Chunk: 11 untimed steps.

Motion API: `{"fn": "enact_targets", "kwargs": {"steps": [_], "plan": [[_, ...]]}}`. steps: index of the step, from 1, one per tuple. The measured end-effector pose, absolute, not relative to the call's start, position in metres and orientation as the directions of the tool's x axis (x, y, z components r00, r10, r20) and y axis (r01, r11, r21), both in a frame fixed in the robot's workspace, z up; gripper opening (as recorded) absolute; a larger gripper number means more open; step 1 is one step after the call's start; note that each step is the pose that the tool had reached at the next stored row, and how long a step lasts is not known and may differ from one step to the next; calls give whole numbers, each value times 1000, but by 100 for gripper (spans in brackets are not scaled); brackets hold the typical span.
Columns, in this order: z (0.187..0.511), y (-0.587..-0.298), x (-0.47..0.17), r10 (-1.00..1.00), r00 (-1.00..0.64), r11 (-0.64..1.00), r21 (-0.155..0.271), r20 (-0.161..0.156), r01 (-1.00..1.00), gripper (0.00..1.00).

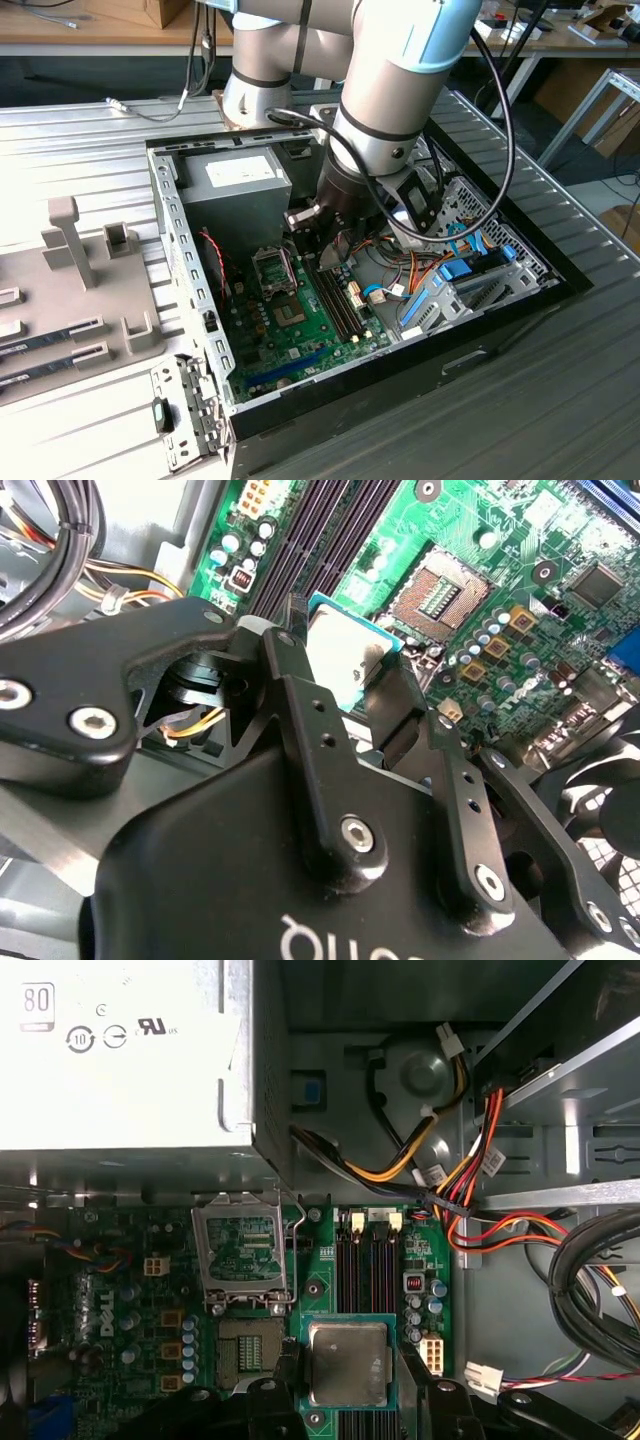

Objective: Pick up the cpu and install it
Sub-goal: 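Place the cpu into insertion slot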

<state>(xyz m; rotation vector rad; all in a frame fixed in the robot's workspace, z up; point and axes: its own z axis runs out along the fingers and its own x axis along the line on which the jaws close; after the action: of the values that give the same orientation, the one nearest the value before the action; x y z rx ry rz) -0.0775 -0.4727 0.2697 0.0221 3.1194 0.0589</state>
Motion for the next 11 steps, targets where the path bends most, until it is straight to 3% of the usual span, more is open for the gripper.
{"fn": "enact_targets", "kwargs": {"steps": [11], "plan": [[264, -473, -77, 15, -1000, 999, 38, -21, 14, 47]]}}
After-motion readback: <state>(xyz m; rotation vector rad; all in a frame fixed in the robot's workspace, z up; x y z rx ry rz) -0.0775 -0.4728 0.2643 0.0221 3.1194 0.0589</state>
